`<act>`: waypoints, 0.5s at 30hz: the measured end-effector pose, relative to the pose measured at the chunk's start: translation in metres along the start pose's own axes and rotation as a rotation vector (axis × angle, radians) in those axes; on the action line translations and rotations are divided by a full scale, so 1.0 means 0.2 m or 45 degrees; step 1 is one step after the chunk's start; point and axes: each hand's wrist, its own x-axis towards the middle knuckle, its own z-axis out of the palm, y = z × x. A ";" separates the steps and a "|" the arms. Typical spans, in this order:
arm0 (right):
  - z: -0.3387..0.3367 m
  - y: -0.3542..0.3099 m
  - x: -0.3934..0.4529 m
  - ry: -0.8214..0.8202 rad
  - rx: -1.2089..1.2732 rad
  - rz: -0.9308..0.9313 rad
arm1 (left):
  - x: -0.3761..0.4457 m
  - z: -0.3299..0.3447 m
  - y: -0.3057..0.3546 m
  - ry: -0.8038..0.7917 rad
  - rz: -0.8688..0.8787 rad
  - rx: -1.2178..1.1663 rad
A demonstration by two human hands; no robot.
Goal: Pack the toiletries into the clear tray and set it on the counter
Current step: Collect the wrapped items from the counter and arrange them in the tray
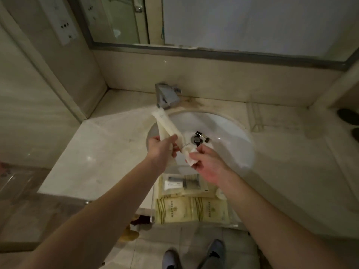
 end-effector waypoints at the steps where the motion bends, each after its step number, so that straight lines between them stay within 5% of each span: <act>1: -0.01 0.01 -0.03 0.000 -0.077 -0.026 | -0.01 0.01 -0.01 -0.008 0.018 0.051; 7: -0.03 -0.01 -0.16 -0.009 -0.312 -0.128 | -0.06 0.00 0.04 -0.164 0.128 0.420; 15: -0.14 -0.13 -0.21 0.416 -0.054 -0.179 | -0.14 -0.05 0.16 -0.784 0.143 1.305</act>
